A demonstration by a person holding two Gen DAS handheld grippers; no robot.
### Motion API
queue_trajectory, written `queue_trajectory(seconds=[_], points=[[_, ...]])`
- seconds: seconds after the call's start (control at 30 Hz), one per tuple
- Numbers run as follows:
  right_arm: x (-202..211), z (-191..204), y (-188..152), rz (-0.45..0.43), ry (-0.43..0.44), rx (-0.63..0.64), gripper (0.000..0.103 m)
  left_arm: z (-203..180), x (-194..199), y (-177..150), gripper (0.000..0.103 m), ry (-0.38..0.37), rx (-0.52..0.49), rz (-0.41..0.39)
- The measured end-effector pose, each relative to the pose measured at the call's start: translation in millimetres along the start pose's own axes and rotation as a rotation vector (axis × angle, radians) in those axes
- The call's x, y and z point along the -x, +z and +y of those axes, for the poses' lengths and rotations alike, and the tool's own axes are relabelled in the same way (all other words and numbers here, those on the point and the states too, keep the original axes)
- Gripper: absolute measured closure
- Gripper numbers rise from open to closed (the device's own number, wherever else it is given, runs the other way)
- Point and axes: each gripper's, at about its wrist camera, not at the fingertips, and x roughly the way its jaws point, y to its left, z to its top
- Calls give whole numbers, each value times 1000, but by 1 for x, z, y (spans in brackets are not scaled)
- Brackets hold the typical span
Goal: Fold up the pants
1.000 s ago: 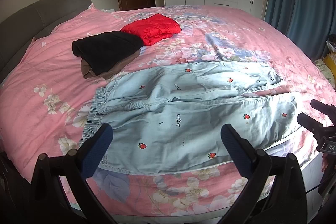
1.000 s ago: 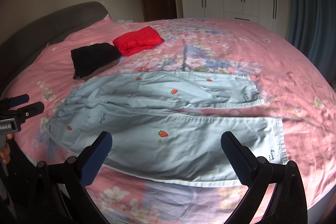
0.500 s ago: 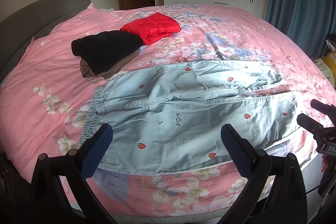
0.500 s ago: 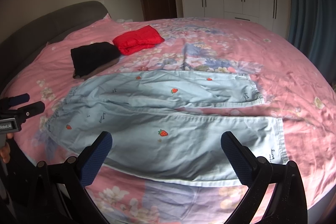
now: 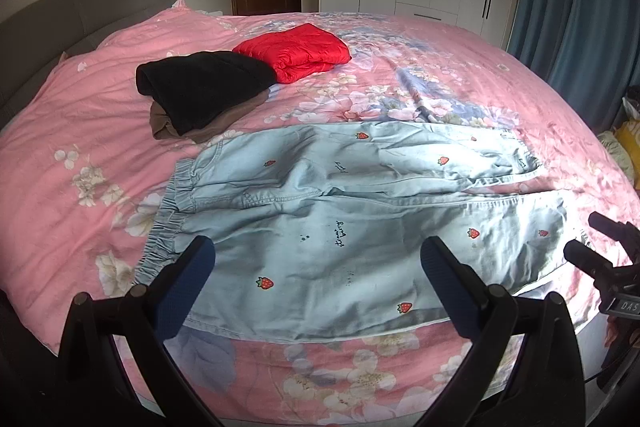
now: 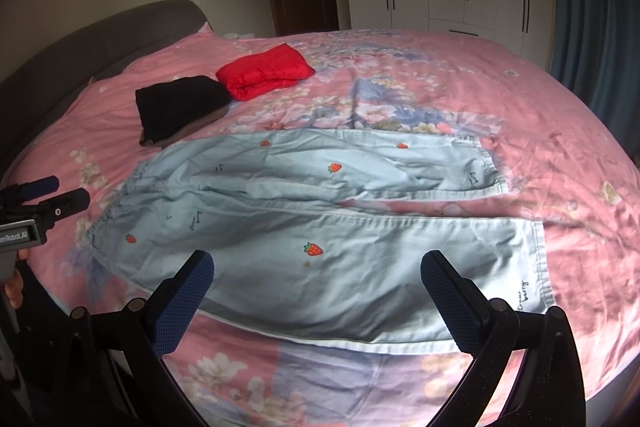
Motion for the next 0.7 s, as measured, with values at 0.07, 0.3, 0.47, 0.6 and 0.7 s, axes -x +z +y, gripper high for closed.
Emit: queue_trajectory(seconds=[0.07, 0.3, 0.47, 0.6, 0.7], points=[[-4, 2, -2, 4, 3, 6, 1, 14, -7, -1, 0, -10, 64, -8], [-29, 27, -16, 21, 24, 99, 1, 114, -37, -38, 0, 89, 416, 23], [-61, 65, -38, 53, 51, 246, 1, 158, -63, -71, 0, 92, 575, 96], [-79, 104, -59, 52, 73, 412, 1, 177, -87, -85, 1, 7, 688, 124], [-88, 132, -78, 42, 53, 556, 3, 182, -106, -89, 2, -27, 750, 156]])
